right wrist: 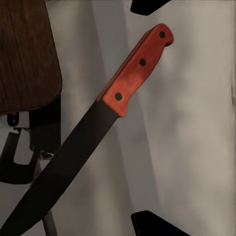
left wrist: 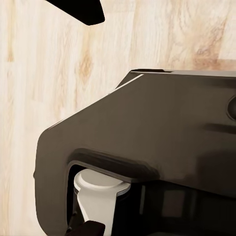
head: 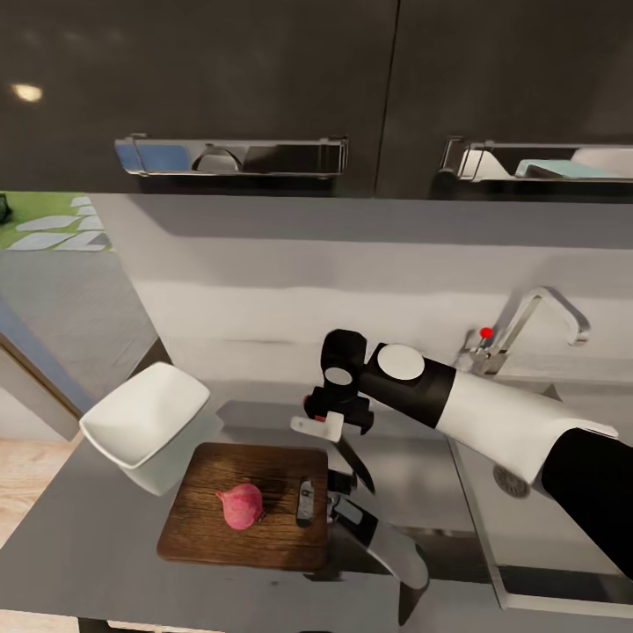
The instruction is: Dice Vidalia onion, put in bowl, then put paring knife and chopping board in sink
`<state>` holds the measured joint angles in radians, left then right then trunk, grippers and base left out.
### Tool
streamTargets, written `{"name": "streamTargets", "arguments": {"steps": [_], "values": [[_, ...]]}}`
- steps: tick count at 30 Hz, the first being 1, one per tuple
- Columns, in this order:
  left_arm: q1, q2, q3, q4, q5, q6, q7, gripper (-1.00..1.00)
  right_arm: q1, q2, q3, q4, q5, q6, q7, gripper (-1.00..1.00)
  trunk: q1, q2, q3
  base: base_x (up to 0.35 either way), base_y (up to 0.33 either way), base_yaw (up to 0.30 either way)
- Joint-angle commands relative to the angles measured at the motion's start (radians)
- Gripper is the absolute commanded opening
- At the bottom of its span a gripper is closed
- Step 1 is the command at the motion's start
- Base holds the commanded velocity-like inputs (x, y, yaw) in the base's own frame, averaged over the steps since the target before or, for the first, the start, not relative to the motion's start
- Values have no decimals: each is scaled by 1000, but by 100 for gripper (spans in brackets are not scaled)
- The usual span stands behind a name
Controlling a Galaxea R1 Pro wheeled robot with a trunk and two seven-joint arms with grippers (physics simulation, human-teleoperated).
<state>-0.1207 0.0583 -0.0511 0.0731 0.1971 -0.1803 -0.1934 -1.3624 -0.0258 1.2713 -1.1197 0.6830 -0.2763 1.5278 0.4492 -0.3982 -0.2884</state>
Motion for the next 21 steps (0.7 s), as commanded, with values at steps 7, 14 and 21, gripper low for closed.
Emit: {"name": "streamTargets", "arguments": {"steps": [7, 14, 21], "values": [[-2, 0, -6, 5, 10, -7, -6, 100, -1, -3, 2, -2, 3, -9, -3, 100, 1, -2, -2, 125, 0, 0], [-2, 0, -6, 5, 10, -7, -6, 100, -1, -3, 2, -2, 4, -9, -3, 100, 1, -2, -2, 13, 0, 0], [-2, 0, -6, 5, 10, -7, -6, 100, -1, -2, 2, -2, 5, -6, -3, 100, 1, -2, -2, 1, 0, 0]]}}
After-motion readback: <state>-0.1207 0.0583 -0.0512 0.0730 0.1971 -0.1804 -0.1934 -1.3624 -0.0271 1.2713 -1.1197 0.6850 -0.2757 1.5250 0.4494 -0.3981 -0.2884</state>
